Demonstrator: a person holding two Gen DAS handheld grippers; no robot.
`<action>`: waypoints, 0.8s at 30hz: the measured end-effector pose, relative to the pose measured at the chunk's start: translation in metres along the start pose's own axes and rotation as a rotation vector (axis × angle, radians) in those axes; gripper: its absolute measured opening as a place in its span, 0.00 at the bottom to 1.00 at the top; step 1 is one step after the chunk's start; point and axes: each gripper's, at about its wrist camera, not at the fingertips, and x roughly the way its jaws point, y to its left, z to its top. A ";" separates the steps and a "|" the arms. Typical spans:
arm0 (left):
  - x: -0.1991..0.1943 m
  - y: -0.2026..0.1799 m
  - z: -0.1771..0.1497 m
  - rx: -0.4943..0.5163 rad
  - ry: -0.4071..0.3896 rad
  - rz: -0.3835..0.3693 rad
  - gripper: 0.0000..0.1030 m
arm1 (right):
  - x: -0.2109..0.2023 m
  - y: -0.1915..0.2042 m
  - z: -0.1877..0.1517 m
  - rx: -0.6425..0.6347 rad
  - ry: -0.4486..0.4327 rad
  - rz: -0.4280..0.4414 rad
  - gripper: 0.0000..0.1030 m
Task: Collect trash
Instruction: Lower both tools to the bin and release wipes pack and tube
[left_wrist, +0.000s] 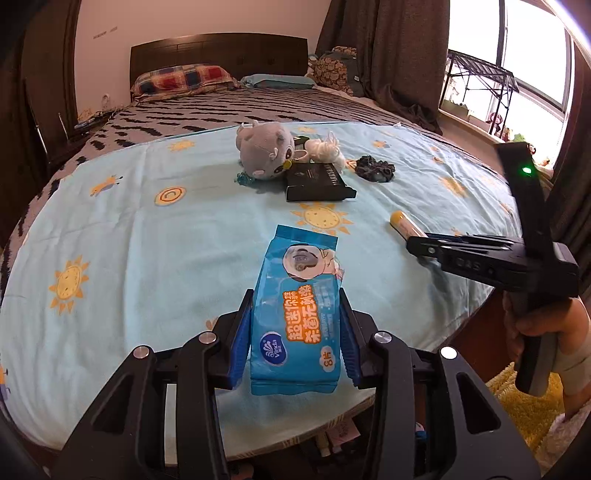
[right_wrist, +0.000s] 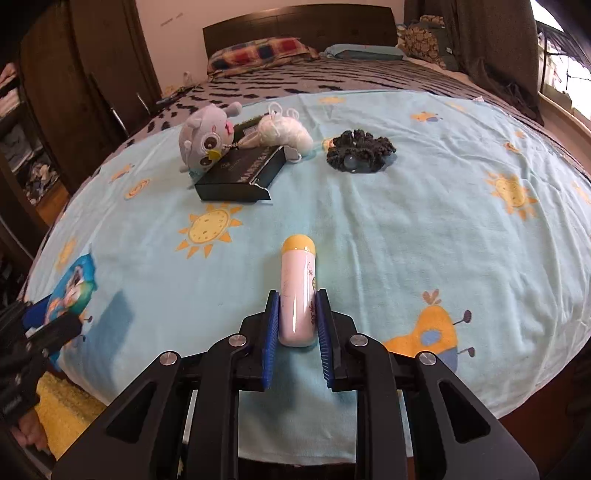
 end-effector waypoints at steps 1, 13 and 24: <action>-0.001 -0.003 -0.001 0.003 -0.003 0.003 0.38 | 0.002 0.001 0.001 -0.002 -0.005 -0.004 0.20; -0.013 -0.023 -0.030 0.001 0.015 -0.053 0.38 | -0.045 0.007 -0.032 -0.027 -0.061 0.067 0.20; -0.024 -0.039 -0.080 -0.005 0.098 -0.094 0.38 | -0.101 0.003 -0.127 0.037 -0.041 0.116 0.20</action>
